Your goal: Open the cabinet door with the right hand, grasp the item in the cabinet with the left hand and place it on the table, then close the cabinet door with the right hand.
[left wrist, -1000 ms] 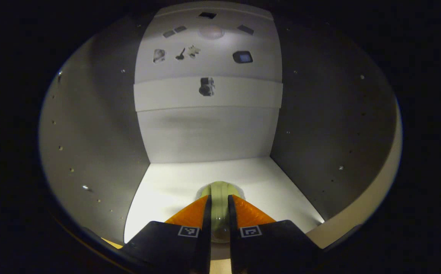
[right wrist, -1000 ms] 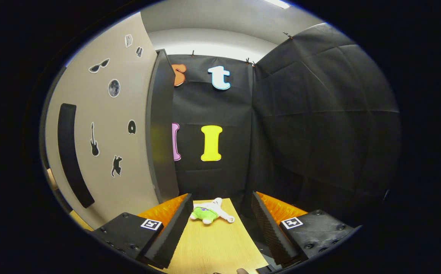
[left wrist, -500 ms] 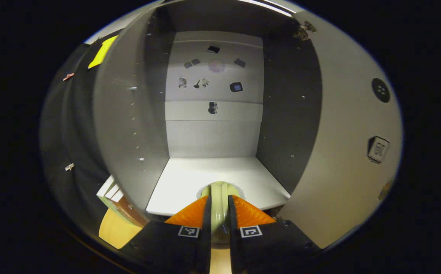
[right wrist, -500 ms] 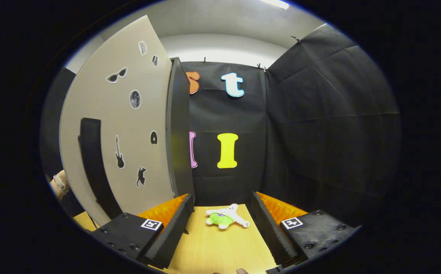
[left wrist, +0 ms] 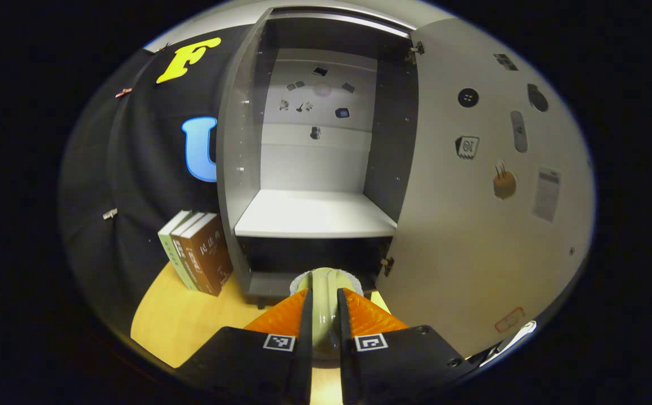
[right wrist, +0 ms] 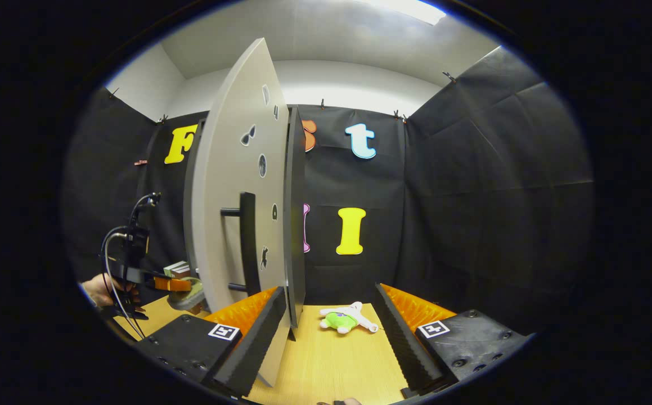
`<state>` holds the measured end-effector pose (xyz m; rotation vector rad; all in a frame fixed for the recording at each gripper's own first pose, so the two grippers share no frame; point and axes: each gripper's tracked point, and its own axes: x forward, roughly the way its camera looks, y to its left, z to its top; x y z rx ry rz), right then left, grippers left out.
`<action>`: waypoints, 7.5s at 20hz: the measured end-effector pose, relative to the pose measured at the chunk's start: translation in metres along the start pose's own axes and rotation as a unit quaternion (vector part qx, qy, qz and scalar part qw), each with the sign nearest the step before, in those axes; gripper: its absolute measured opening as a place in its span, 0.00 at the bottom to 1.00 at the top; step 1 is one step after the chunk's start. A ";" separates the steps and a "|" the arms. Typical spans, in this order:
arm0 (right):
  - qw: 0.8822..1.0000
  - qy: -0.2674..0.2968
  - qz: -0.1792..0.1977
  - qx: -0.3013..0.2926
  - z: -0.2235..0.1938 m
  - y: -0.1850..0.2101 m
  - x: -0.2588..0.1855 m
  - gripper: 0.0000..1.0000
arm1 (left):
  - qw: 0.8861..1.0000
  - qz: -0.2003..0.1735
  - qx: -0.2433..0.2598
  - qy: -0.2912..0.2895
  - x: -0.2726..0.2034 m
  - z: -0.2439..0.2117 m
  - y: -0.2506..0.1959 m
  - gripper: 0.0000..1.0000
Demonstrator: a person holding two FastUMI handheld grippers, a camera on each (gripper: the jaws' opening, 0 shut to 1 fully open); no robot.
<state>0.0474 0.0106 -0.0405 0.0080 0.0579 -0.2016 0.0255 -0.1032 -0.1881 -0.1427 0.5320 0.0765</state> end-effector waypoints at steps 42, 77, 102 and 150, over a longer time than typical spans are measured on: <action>0.997 0.041 0.069 0.011 -0.048 0.010 -0.017 0.98 | 0.998 0.045 0.027 0.043 0.031 -0.262 -0.001 0.99; 0.966 0.000 0.256 0.027 0.002 0.137 0.039 0.98 | 0.980 -0.059 0.012 -0.187 -0.142 0.093 0.019 0.95; 0.990 -0.012 0.139 0.017 0.001 0.251 0.071 0.98 | 0.972 -0.131 0.075 -0.180 -0.128 0.100 0.097 0.95; 0.994 -0.060 0.096 0.006 0.034 0.160 0.082 0.98 | 0.968 -0.063 0.059 -0.237 -0.108 0.132 0.017 0.95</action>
